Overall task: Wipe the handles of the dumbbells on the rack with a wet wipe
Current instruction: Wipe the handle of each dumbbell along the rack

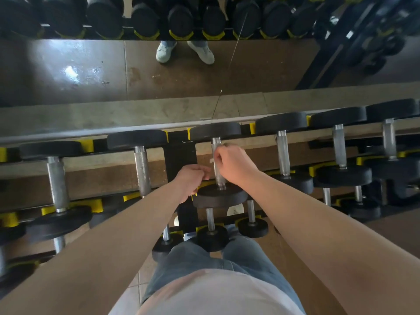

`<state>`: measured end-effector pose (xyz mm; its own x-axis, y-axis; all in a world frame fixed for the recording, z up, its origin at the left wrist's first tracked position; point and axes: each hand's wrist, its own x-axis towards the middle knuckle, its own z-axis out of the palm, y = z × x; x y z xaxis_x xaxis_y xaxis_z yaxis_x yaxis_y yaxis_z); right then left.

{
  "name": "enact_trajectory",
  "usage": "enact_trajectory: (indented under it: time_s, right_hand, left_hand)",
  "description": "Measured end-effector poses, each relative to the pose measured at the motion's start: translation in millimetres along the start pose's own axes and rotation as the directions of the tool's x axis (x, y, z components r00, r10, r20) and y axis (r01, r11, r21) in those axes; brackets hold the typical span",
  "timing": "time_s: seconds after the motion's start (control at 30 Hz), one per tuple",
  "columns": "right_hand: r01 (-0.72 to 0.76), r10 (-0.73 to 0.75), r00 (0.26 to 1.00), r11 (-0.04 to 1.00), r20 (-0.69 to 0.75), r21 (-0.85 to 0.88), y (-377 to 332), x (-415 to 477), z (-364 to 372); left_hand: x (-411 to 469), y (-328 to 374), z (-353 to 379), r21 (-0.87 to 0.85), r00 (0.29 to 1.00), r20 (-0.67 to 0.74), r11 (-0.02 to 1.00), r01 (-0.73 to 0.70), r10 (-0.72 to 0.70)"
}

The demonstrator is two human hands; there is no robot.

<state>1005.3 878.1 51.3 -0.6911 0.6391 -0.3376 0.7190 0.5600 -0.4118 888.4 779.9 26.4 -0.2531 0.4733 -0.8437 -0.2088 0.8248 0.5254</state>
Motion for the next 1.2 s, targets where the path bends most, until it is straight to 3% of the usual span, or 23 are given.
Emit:
enact_trajectory:
  time_s: [0.1,0.23,0.3,0.47,0.5,0.63,0.7,0.83,0.9,1.0,1.1,1.2]
  right_hand:
    - [0.090,-0.099,0.993,0.989,-0.070,-0.121,-4.5,10.0,-2.1]
    - [0.173,-0.108,0.970,0.937,0.218,-0.303,-10.1,-6.3,10.4]
    - [0.163,-0.080,0.960,0.939,0.268,-0.303,-11.7,-12.2,13.9]
    - [0.103,-0.102,0.995,0.968,0.018,-0.229,-2.5,-16.5,9.8]
    - [0.121,-0.114,0.993,0.962,0.042,-0.247,-1.4,-18.3,10.7]
    - [0.216,-0.092,0.922,0.928,0.375,-0.303,-1.8,-17.9,12.4]
    - [0.217,-0.100,0.937,0.918,0.336,-0.333,-3.8,-10.3,10.6]
    - [0.106,-0.105,0.994,0.908,0.024,-0.406,-13.3,10.6,0.5]
    - [0.053,-0.084,0.995,0.912,-0.059,-0.406,-15.3,15.1,-3.3]
    - [0.072,-0.029,0.993,0.910,0.112,-0.409,-18.7,0.8,3.1]
    - [0.157,-0.018,0.946,0.899,0.323,-0.409,-21.6,-17.5,7.3]
    - [0.143,-0.029,0.963,0.898,0.269,-0.415,-21.6,-14.1,5.8]
  left_hand:
    - [0.7,-2.9,-5.1,-0.014,1.000,-0.013,1.000,-0.011,0.010]
    - [3.7,0.8,-10.9,-0.042,0.997,-0.056,0.998,0.050,-0.052]
    - [5.5,2.5,-12.4,-0.039,0.995,-0.063,0.996,0.079,-0.081]
    - [8.6,3.2,-12.5,-0.019,0.997,-0.045,0.997,0.068,-0.069]
    - [9.0,4.0,-12.3,-0.018,0.997,-0.044,0.998,0.062,-0.063]
    - [9.9,6.1,-9.2,-0.003,0.999,-0.010,0.999,0.034,-0.034]
    - [10.7,4.9,-8.3,0.010,0.999,0.002,0.999,0.032,-0.032]
    - [12.4,2.2,-8.4,-0.017,1.000,0.019,1.000,0.016,-0.015]
    - [12.4,1.6,-9.2,-0.028,1.000,0.019,1.000,0.009,-0.008]
    - [11.9,2.8,-11.0,-0.018,1.000,0.010,1.000,0.025,-0.025]
    - [14.5,3.1,-12.3,-0.011,0.999,0.007,0.999,0.034,-0.034]
    - [13.6,3.9,-12.4,0.011,0.999,0.026,0.999,0.035,-0.036]
